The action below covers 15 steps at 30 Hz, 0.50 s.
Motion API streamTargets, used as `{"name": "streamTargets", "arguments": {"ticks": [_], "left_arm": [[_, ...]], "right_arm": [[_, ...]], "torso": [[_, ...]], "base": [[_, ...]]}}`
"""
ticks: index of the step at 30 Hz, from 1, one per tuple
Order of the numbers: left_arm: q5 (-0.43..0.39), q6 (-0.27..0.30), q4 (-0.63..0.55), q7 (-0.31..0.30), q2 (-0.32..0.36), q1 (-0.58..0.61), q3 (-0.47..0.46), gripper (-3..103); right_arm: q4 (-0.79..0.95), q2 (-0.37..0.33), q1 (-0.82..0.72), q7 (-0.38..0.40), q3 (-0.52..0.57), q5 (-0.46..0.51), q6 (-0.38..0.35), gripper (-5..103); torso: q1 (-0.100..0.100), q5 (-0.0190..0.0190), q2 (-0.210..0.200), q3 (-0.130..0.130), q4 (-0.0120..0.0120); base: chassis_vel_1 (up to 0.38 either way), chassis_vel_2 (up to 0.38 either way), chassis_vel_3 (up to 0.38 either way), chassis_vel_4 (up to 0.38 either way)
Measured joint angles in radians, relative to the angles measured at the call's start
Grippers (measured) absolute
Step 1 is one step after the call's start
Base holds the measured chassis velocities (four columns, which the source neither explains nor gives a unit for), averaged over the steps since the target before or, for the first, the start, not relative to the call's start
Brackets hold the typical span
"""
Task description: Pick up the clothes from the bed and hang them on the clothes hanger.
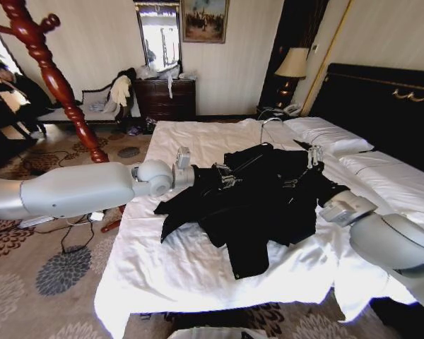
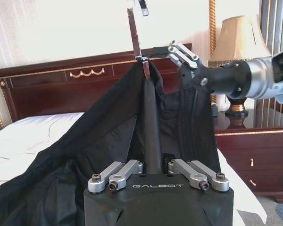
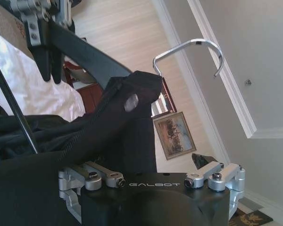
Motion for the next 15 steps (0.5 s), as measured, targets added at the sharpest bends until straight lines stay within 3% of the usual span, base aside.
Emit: {"name": "streamTargets", "arguments": {"ticks": [3, 7, 9, 15], "left_arm": [[0.001, 0.002, -0.005, 0.0, 0.0, 0.004, 0.004, 17], [-0.002, 0.005, -0.01, -0.007, 0.007, 0.006, 0.004, 17], [-0.002, 0.005, -0.01, -0.008, 0.007, 0.007, 0.004, 17], [-0.011, 0.007, -0.015, -0.022, 0.011, 0.022, 0.004, 17]], "right_arm": [[-0.007, -0.002, -0.002, -0.002, -0.003, -0.009, -0.004, 98], [-0.013, -0.003, -0.002, -0.01, -0.007, -0.026, -0.015, 78], [-0.013, -0.003, -0.002, -0.01, -0.007, -0.03, -0.018, 78], [-0.018, -0.002, -0.01, -0.018, -0.007, -0.068, -0.02, 51]], "torso": [[0.0, -0.0002, 0.0, 0.0, 0.0002], [0.0, 0.0, 0.0, 0.0, 0.0], [0.0, 0.0, 0.0, 0.0, 0.0], [0.0, -0.0001, 0.0, 0.0, 0.0002]], "base": [[0.0, 0.0, 0.0, 0.0], [0.0, 0.0, 0.0, 0.0], [0.0, 0.0, 0.0, 0.0], [0.0, 0.0, 0.0, 0.0]]}}
